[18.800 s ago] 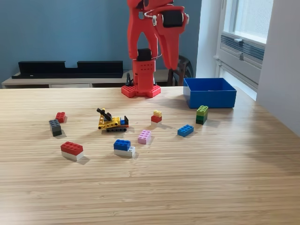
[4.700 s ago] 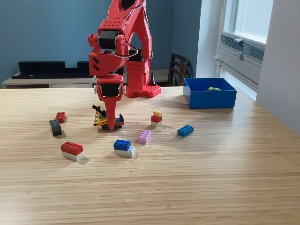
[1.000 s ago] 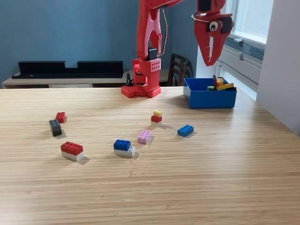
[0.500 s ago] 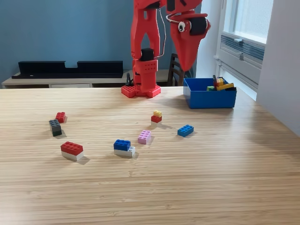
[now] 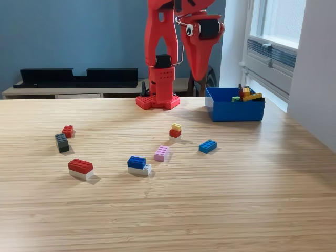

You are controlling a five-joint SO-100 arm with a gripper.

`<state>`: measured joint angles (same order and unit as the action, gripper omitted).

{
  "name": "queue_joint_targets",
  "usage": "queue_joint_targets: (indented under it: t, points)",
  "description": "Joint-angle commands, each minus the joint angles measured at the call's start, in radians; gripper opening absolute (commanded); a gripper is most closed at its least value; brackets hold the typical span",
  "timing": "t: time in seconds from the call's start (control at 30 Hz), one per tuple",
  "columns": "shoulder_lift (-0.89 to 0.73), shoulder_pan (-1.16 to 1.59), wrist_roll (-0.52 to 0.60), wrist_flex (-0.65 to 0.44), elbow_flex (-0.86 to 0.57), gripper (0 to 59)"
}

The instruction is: Grasp a lego block and put it in the bin.

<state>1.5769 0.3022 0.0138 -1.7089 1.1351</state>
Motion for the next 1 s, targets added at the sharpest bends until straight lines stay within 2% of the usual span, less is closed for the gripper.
queue_joint_targets:
  t: [0.03,0.73,1.0]
  points:
    - [0.014,-0.066,-0.011,-0.02,-0.074,0.1]
    - [0.012,-0.715,0.034,-0.017,-0.057,0.1]
    - [0.012,-0.919,0.018,0.002,-0.04,0.1]
